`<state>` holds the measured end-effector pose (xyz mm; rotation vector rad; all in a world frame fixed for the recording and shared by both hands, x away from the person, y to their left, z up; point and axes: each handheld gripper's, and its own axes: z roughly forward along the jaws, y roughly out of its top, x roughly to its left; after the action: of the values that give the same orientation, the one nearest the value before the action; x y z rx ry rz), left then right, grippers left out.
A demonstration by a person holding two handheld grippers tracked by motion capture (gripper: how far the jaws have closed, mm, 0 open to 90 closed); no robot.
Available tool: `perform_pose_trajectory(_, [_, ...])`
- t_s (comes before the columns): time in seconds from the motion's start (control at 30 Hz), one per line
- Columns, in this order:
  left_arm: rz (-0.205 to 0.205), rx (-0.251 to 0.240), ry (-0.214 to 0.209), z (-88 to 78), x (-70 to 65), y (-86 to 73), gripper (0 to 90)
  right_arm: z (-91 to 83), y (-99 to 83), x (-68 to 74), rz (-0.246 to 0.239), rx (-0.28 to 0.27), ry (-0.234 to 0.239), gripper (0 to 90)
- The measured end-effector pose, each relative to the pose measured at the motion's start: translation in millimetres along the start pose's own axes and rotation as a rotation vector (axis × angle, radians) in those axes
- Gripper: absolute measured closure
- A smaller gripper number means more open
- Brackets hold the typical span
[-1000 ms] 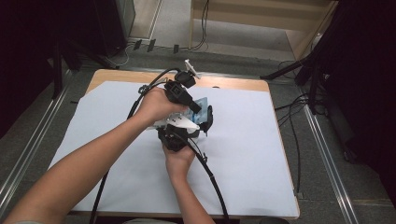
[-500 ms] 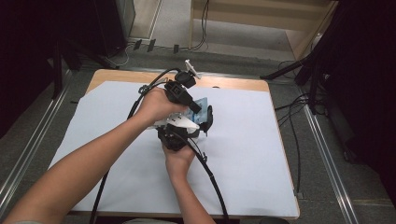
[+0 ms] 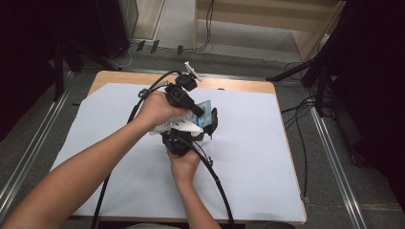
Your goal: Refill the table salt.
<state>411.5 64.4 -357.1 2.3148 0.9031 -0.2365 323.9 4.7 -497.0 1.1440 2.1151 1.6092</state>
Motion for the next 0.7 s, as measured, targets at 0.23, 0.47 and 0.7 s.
perform_pose_trajectory(0.23, [-0.004,-0.053,-0.043,-13.5,1.1,-7.7,90.0,-4.6,-1.4,-1.4,-0.021,0.014,-0.014,89.8])
perform_pose_trajectory(0.47, [-0.022,-0.102,-0.082,-28.8,7.9,-18.3,90.0,-9.9,-2.4,-1.2,-0.046,0.021,-0.020,87.3])
perform_pose_trajectory(0.7, [-0.014,-0.149,-0.102,-48.4,10.5,-33.8,90.0,-20.9,-1.7,-3.6,-0.046,0.021,-0.010,83.1])
